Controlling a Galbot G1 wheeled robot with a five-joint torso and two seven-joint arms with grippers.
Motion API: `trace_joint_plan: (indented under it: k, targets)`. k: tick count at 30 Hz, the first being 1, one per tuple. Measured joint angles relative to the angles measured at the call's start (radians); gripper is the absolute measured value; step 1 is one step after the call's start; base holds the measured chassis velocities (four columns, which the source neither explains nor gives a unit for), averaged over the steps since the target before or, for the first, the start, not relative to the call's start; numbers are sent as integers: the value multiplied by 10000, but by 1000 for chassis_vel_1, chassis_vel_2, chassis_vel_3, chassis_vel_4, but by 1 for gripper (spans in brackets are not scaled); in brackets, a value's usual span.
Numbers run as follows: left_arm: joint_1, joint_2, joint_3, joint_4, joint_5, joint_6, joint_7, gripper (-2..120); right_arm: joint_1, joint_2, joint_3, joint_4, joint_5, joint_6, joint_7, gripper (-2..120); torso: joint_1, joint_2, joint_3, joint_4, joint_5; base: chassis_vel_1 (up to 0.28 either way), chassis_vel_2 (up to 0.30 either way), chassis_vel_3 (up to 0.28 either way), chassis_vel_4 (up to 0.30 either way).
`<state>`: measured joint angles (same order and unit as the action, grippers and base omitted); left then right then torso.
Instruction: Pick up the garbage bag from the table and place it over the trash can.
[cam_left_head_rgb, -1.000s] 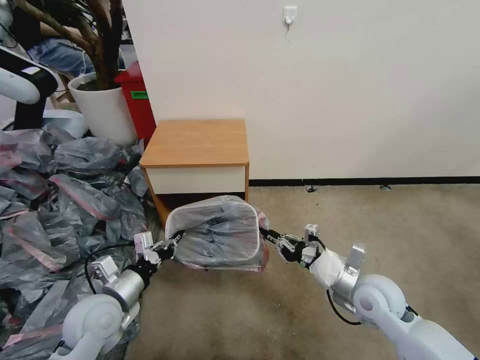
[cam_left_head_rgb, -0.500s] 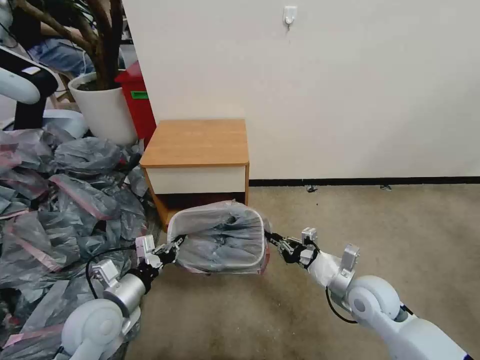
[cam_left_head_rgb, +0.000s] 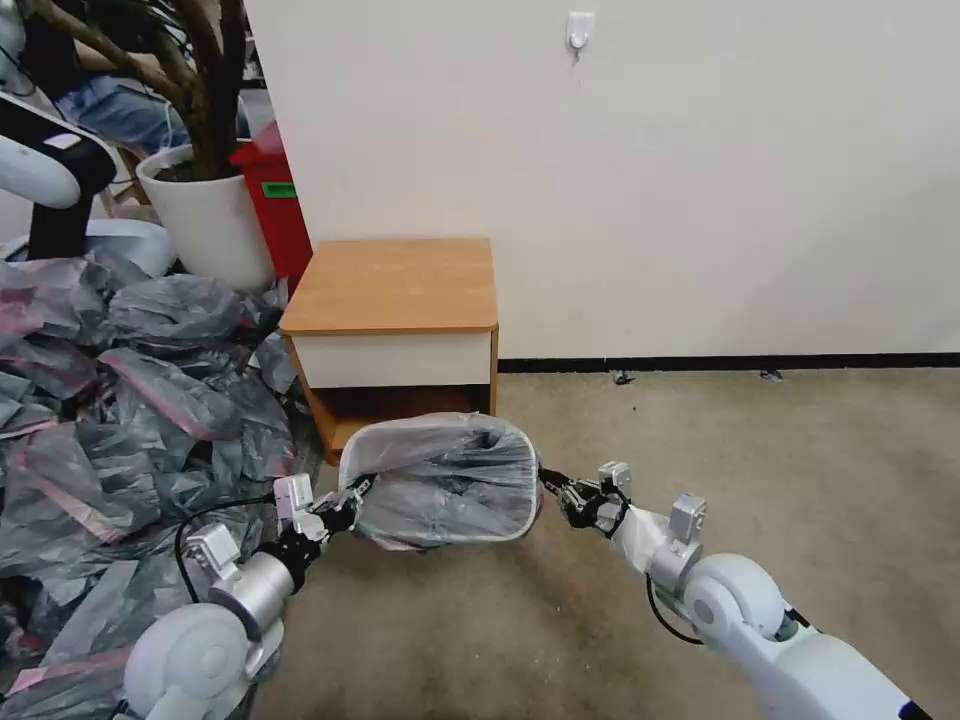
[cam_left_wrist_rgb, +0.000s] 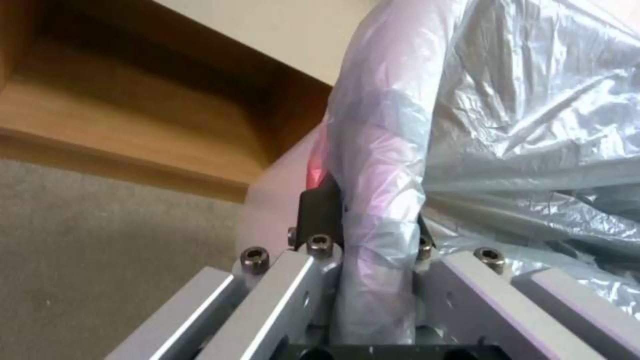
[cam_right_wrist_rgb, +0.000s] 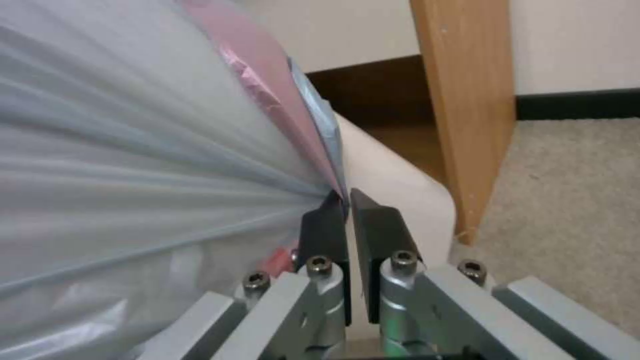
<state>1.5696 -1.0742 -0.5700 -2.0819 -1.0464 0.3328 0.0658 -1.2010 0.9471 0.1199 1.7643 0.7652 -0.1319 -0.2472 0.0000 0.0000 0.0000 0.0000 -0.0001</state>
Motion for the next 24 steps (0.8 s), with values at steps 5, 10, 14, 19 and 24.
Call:
trace_joint_plan:
  k: [5,10,14,19,24]
  targets:
    - [34,-67,23,-17,0,9,5,3,169,145,-211,-239,-326,-1,533,6,0,1,0,0,1,0,0,0,0]
    - [82,-108,32,-52,-1,18,15,3,234,223,-320,-452,-476,57,845,6,0,0,0,0,1,0,0,0,0]
    - [111,-141,59,-61,-2,23,26,3,277,296,-406,-635,-610,176,1121,6,0,0,0,0,1,0,0,0,0]
    - [143,-176,66,-93,5,23,52,4,269,354,-433,-757,-694,258,1302,6,0,0,0,0,1,0,0,0,0]
    - [193,-233,64,-107,86,20,61,4,238,385,-437,-829,-862,404,1337,6,0,0,0,0,2,0,0,0,0]
